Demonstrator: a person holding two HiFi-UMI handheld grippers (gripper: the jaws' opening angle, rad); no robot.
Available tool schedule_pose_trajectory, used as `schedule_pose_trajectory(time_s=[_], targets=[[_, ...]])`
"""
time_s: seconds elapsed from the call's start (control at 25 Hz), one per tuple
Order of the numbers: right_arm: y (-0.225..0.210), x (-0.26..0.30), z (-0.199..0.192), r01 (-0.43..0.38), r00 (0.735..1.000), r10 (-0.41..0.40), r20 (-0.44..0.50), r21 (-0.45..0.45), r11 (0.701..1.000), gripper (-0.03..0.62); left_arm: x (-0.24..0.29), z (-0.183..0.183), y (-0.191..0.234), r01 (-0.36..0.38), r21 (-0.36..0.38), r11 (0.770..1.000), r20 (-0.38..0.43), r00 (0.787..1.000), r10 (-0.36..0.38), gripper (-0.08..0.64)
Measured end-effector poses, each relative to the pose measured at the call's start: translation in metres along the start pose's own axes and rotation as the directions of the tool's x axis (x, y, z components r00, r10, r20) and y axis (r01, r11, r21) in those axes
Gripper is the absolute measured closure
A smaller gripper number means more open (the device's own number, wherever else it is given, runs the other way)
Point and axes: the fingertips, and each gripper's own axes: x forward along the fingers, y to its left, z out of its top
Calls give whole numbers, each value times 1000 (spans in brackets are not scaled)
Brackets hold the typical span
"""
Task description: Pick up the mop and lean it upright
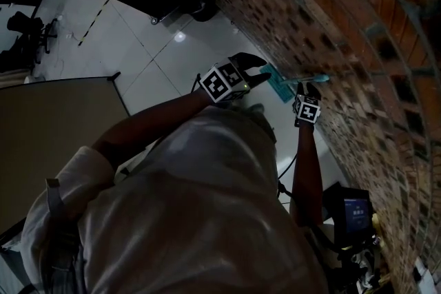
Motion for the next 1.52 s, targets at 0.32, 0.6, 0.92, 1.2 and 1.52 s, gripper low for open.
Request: schedule_pose_trajectory(time_s=[0.32,0.6,0.92,1.2,1.52], targets=[[-8,28,-18,12,998,-13,-58,-9,1000,479,-15,-8,14,-29,1,1000,-4,1000,29,405],[-13,39,-27,57,991,-54,-120,21,998,479,-29,-15,32,-62,-21,998,-12,998,62,405],[-8,55,-28,67,991,-63,-121,30,997,479,-37,-17,45,-71,-12,997,-23,997,70,405],[-10,60,-34,87,988,-77,-133,69,994,479,-30,-23,45,-43,11,999,-74,996,44,405],[-16,68,-39,127,986,-114,-121,104,986,480,-31,-29,45,-31,32,999,-101,994,34,405]])
